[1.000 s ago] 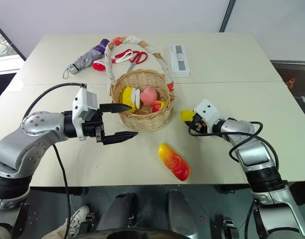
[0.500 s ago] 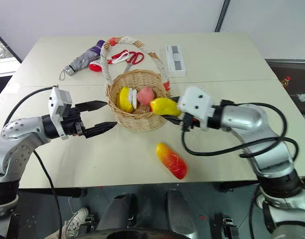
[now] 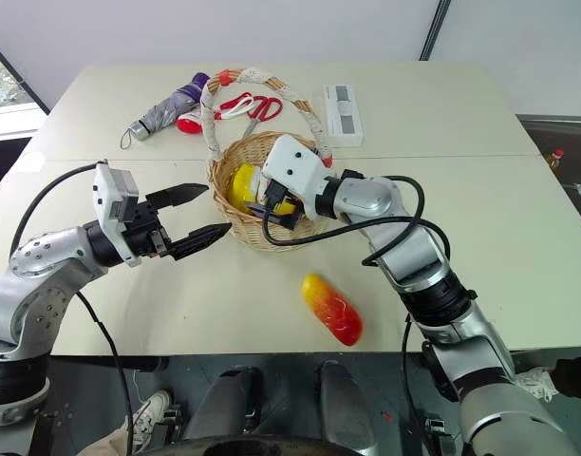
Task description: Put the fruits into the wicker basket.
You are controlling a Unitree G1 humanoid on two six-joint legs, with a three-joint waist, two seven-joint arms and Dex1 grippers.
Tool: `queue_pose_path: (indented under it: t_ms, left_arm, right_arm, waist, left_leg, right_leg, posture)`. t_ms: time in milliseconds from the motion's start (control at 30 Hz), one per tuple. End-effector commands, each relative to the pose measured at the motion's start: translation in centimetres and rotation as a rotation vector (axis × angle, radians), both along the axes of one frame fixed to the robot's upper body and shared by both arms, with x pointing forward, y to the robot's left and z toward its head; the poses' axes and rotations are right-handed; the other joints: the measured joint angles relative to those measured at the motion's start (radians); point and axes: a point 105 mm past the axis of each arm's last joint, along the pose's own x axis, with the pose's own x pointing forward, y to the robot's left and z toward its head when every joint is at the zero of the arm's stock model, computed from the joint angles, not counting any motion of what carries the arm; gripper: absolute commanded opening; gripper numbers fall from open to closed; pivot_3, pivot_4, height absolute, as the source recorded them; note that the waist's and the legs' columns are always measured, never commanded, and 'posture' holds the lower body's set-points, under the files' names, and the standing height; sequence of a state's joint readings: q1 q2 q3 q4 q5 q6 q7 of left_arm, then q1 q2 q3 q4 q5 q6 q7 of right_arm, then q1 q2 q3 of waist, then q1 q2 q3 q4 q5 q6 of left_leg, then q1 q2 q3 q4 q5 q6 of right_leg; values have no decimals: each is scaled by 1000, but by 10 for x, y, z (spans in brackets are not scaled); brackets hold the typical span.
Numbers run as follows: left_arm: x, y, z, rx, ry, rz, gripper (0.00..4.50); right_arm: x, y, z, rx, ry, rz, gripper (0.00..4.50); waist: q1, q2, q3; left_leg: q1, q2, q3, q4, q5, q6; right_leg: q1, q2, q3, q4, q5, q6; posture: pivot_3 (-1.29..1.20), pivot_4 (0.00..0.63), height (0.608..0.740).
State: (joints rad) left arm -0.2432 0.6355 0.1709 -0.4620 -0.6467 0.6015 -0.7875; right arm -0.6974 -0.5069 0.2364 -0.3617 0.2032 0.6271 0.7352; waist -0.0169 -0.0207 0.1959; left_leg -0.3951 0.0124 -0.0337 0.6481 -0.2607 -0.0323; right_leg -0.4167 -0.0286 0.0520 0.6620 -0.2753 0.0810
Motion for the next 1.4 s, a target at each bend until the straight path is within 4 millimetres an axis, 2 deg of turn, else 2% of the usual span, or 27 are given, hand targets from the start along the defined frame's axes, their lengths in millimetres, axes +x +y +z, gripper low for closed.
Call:
queue_pose_path:
  t_ms: [33,100,167,233,333,433,633,800,900,1000,1067,1133,1233,1300,1400]
  left_arm:
    - [-6,-12,8,-11,-34,-63,4500]
    - [-7,-19,7,-13,-29,-100,4500]
    - [-8,-28,1,14,-19,-146,4500]
    - [-9,-36,-3,27,-12,-181,4500]
    - [-5,-44,-1,6,-13,-213,4500]
    - [-3,-48,1,4,-16,-239,4500]
    - [-4,-48,0,11,-15,-253,4500]
    - [-6,-45,-1,19,-9,-243,4500]
    - [-7,-44,-2,21,-8,-237,4500]
    - [-7,-43,-2,22,-8,-229,4500]
    - [-7,-41,-3,25,-8,-218,4500]
    - [-5,-37,-3,28,-8,-200,4500]
    - [1,-21,-4,41,-2,-144,4500]
    - [5,-6,-4,47,1,-90,4500]
    - [9,7,-4,53,-3,-45,4500]
  right_arm:
    - [-34,-37,15,28,33,57,4490]
    - [-46,-60,2,17,139,19,4490]
    - [-59,-73,-14,30,236,-14,4490]
    - [-71,-80,-32,30,320,-47,4490]
    - [-88,-86,-70,-33,438,-107,4490]
    - [-94,-89,-98,-68,521,-172,4490]
    - [-95,-86,-119,-25,651,-215,4490]
    - [-100,-80,-128,-19,735,-186,4490]
    - [-100,-78,-125,-13,732,-167,3645]
    - [-95,-79,-117,-18,686,-167,2115]
    - [-93,-79,-106,-30,618,-140,1575]
    - [-92,-77,-91,-36,536,-95,1575]
    - [-91,-71,-52,-9,406,12,1575]
    - [-78,-59,-22,55,290,44,1575]
    - [-60,-45,1,121,215,43,1575]
  waist:
    - [4,0,0]
    - [11,-1,0]
    - [6,-1,0]
    - [-2,0,0]
    - [-6,1,0]
    - [-4,0,-1]
    - [-1,0,-1]
    - [2,0,-1]
    - [0,0,-1]
    - [0,0,-1]
    - [1,0,-1]
    - [0,0,-1]
    - [-3,0,0]
    - [-10,0,0]
    - [-15,0,-1]
  left_leg:
    - [0,0,0,0,0,0]
    - [0,0,0,0,0,0]
    - [2,0,-1,0,-1,2]
    - [4,0,0,0,-1,2]
    - [5,1,1,0,-1,2]
    - [5,2,1,1,-1,2]
    - [5,3,1,1,-1,2]
    - [4,3,1,1,-1,2]
    - [4,3,1,1,-1,2]
    - [4,3,1,1,-1,2]
    - [4,3,1,1,-1,2]
    - [4,3,1,1,-1,2]
    - [4,3,1,1,-1,2]
    - [5,4,2,1,-1,2]
    - [5,5,0,1,-1,2]
  right_leg:
    - [0,0,0,0,0,0]
    - [3,0,-2,-3,0,0]
    - [8,0,-3,-6,0,0]
    - [8,1,-2,-7,0,0]
    - [8,3,-1,-6,0,0]
    - [8,7,-1,-6,0,0]
    - [8,9,1,-6,0,0]
    - [8,9,1,-7,0,0]
    - [8,9,1,-7,0,0]
    - [8,9,1,-7,0,0]
    - [8,9,1,-7,0,0]
    - [8,9,1,-7,0,0]
    - [8,9,1,-7,0,0]
    - [8,10,1,-7,0,0]
    - [8,12,1,-7,0,-1]
  posture:
    - [0,150,740]
    - [0,150,740]
    - [0,150,740]
    - [0,150,740]
    - [0,150,740]
    - [0,150,740]
    - [0,150,740]
    - [0,150,740]
    - [0,150,740]
    - [0,150,740]
    - [0,150,740]
    - [0,150,740]
    - [0,150,740]
    - [0,150,740]
    - [0,150,740]
